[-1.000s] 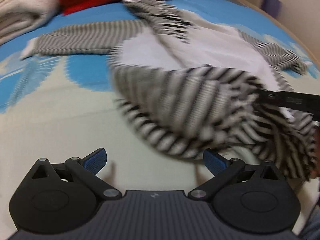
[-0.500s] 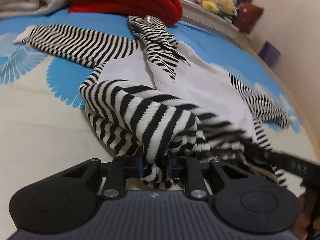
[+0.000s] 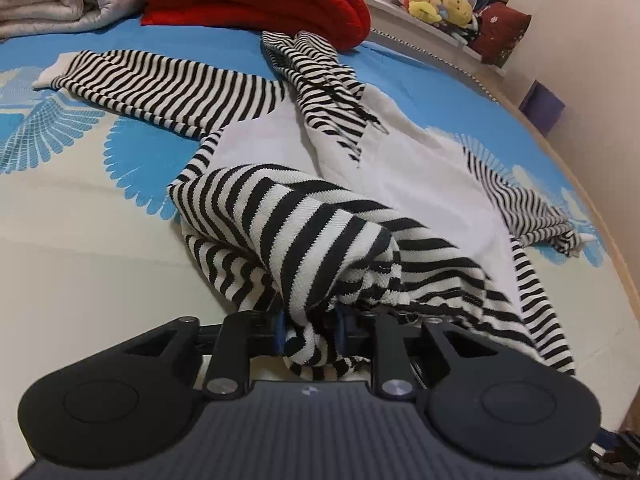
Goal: Fold small clothes
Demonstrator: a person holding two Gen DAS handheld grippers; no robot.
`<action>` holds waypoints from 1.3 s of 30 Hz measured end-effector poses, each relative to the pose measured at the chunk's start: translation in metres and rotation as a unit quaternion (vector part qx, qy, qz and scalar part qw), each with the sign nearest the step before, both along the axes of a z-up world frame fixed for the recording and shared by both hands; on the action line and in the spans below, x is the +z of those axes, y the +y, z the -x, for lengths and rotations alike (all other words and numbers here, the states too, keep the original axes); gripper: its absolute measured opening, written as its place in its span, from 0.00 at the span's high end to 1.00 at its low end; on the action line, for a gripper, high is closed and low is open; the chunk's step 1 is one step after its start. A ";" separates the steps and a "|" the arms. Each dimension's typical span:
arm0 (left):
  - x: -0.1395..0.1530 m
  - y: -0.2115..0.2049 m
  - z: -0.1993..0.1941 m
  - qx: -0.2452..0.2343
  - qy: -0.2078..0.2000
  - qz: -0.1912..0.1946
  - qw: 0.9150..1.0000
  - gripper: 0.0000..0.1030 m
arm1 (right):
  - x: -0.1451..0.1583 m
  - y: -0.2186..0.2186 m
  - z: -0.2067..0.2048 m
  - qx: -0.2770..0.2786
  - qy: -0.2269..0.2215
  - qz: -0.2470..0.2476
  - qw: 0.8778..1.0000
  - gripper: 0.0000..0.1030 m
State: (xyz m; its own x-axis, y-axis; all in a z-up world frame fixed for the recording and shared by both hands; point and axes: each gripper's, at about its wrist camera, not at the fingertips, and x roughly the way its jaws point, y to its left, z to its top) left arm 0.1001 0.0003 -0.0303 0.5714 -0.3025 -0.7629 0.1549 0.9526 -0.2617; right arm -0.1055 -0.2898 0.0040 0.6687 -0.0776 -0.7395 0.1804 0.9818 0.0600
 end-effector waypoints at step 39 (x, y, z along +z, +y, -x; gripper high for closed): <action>0.015 0.124 0.134 0.047 0.030 -0.012 0.998 0.56 | 0.001 -0.073 0.048 -0.153 0.037 -0.148 0.976 0.78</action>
